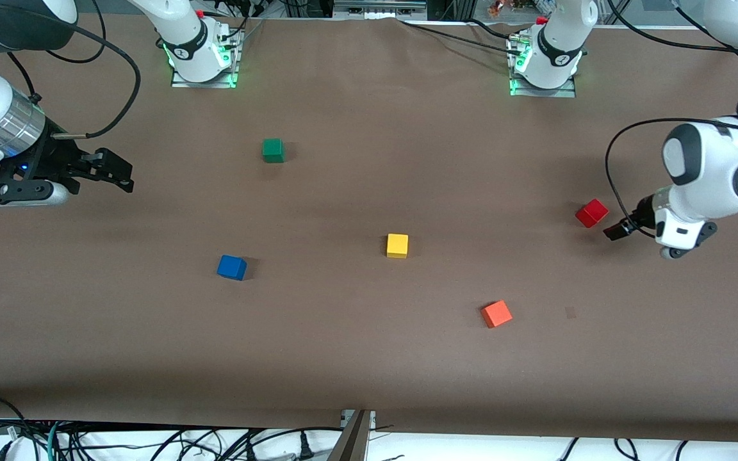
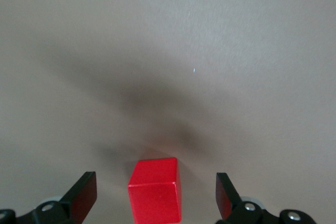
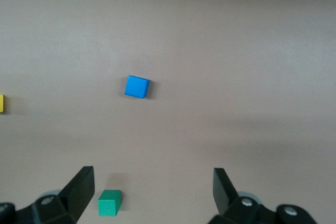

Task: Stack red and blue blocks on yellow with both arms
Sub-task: 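Grasp the red cube with the left gripper and lift it, then carry the red cube onto the yellow cube while the right gripper grasps blue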

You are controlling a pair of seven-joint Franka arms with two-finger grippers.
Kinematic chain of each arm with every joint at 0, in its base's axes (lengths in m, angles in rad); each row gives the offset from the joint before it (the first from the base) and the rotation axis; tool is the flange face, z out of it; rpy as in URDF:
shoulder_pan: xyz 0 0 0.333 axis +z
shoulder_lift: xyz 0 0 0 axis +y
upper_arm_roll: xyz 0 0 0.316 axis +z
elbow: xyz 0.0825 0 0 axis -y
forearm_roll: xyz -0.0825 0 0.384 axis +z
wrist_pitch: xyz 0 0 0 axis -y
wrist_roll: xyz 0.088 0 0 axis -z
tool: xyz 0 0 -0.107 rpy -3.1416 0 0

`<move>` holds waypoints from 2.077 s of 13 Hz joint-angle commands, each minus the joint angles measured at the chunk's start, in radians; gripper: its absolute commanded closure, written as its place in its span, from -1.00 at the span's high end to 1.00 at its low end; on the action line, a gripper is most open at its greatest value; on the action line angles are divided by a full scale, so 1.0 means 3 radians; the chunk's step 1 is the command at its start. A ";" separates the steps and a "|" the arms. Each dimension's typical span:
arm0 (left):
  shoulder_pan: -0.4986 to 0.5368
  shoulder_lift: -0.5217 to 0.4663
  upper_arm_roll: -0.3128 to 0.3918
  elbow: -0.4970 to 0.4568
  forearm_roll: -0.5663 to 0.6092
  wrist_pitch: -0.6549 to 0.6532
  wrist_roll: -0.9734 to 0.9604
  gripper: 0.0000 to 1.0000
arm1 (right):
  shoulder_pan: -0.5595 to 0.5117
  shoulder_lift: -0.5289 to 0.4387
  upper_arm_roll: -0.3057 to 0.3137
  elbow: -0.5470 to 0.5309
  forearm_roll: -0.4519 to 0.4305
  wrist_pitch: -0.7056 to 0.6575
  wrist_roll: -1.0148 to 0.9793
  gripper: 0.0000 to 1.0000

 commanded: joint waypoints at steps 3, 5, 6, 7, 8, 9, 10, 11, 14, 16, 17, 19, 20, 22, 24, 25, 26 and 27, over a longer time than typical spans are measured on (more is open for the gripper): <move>-0.0021 -0.0207 -0.0033 -0.0612 -0.0071 0.0619 -0.0104 1.00 | -0.0040 -0.0008 0.0031 0.0000 0.0050 -0.0016 0.0005 0.99; -0.0021 -0.0202 -0.0059 -0.0817 -0.0071 0.0962 -0.0120 1.00 | -0.0045 -0.0008 0.0031 0.0000 0.0050 -0.0021 0.0005 0.99; -0.0026 -0.0192 -0.0069 -0.0874 -0.0071 0.1065 -0.0130 1.00 | -0.0045 -0.0008 0.0031 0.0000 0.0050 -0.0021 0.0005 0.99; -0.0026 -0.0181 -0.0079 -0.0930 -0.0071 0.1147 -0.0176 1.00 | -0.0045 -0.0008 0.0031 0.0000 0.0050 -0.0021 0.0005 0.99; -0.0026 -0.0176 -0.0080 -0.0951 -0.0071 0.1178 -0.0196 1.00 | -0.0045 -0.0008 0.0031 0.0000 0.0050 -0.0021 0.0005 0.99; -0.0031 -0.0176 -0.0085 -0.0966 -0.0071 0.1193 -0.0197 0.91 | -0.0045 -0.0008 0.0026 0.0000 0.0050 -0.0021 0.0005 0.99; -0.0031 -0.0171 -0.0085 -0.0967 -0.0071 0.1193 -0.0197 0.33 | -0.0045 -0.0008 0.0031 0.0000 0.0050 -0.0021 0.0005 0.99; -0.0031 -0.0171 -0.0085 -0.0961 -0.0066 0.1188 -0.0181 0.02 | -0.0045 -0.0008 0.0031 0.0000 0.0050 -0.0021 0.0005 0.99; -0.0036 -0.0156 -0.0105 -0.0951 -0.0050 0.1158 -0.0125 -0.68 | -0.0045 -0.0008 0.0026 0.0000 0.0050 -0.0016 0.0005 0.99; -0.0036 -0.0176 -0.0130 -0.0911 -0.0035 0.1147 -0.0125 -1.00 | -0.0045 -0.0008 0.0031 0.0000 0.0045 -0.0011 -0.0005 0.99; -0.0031 -0.0191 -0.0196 -0.0824 -0.0025 0.1107 -0.0069 -1.00 | -0.0035 -0.0008 0.0031 0.0000 0.0035 -0.0006 -0.0005 0.99; -0.0031 -0.0212 -0.0405 -0.0549 -0.0025 0.0791 -0.0007 -1.00 | -0.0025 -0.0013 0.0031 0.0005 0.0030 0.0015 0.0005 0.99; -0.0031 -0.0207 -0.0508 -0.0340 -0.0025 0.0552 -0.0007 -1.00 | -0.0025 -0.0013 0.0031 0.0005 0.0030 0.0005 0.0010 0.99; -0.0041 -0.0120 -0.0819 0.0207 -0.0025 0.0000 -0.0033 -1.00 | -0.0025 -0.0003 0.0031 0.0000 0.0040 0.0010 0.0010 0.99; -0.0046 0.0033 -0.1080 0.0759 -0.0025 -0.0482 -0.0048 -1.00 | -0.0040 0.0104 0.0031 0.0010 0.0019 0.0050 -0.0021 0.99; -0.0122 0.0104 -0.1153 0.0964 -0.0025 -0.0625 -0.0048 -1.00 | -0.0045 0.0206 0.0031 0.0005 -0.0031 0.0066 -0.0021 0.99; -0.0265 0.0135 -0.1153 0.1103 -0.0025 -0.0718 -0.0094 -1.00 | -0.0025 0.0303 0.0031 0.0010 -0.0174 0.0071 -0.0041 0.99; -0.0469 0.0186 -0.1148 0.1206 -0.0025 -0.0734 -0.0282 -1.00 | -0.0020 0.0410 0.0036 0.0005 -0.0322 0.0061 -0.0107 0.99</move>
